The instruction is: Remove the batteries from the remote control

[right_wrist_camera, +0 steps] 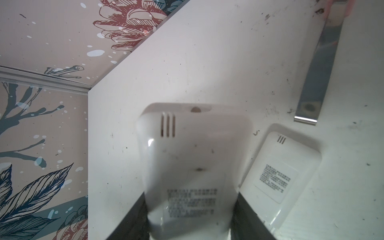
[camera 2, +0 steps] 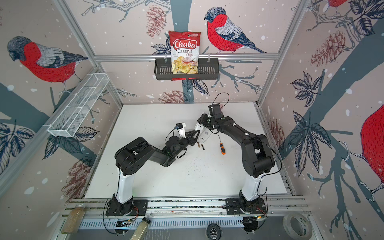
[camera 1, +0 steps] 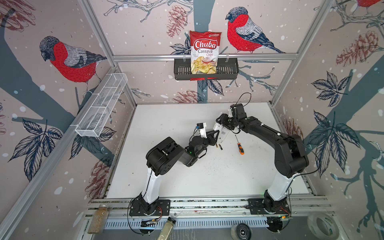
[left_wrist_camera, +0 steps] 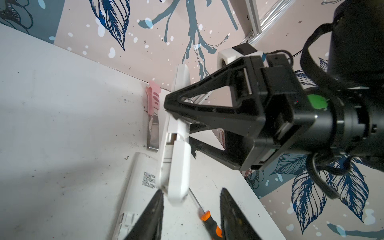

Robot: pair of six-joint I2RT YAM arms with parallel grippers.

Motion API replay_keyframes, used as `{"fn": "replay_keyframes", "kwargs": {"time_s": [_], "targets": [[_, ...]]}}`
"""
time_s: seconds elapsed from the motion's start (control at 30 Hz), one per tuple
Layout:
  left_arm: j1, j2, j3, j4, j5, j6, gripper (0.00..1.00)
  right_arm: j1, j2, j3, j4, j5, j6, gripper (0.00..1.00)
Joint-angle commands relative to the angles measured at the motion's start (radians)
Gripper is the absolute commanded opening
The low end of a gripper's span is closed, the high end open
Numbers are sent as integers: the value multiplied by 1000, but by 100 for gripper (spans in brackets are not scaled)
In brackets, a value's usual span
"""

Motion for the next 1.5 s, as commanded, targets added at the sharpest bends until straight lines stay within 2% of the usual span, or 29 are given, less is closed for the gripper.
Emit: {"fn": "replay_keyframes", "kwargs": {"time_s": [0.0,0.37,0.5,0.73,1.17,1.33,1.43,1.47], "targets": [[-3,-19,-7,45,-2,8,44,-1,4,1,16,4,-15,15],[-3,-1,4,48,-9,6,41,-2,2,1,24,-2,-11,15],[-3,6,19,48,2,2,33,-1,2,-3,24,-1,-11,15],[-3,21,64,11,12,6,25,0,-2,-6,29,-4,-7,15],[-7,56,126,-25,49,3,21,-3,-6,-4,25,-4,-12,15],[-9,18,78,7,34,9,22,-14,2,3,14,-7,-25,15],[-4,-64,15,5,14,45,32,-19,8,24,-23,6,-55,15],[0,-99,-11,-8,5,64,38,-19,11,34,-40,6,-69,15]]}}
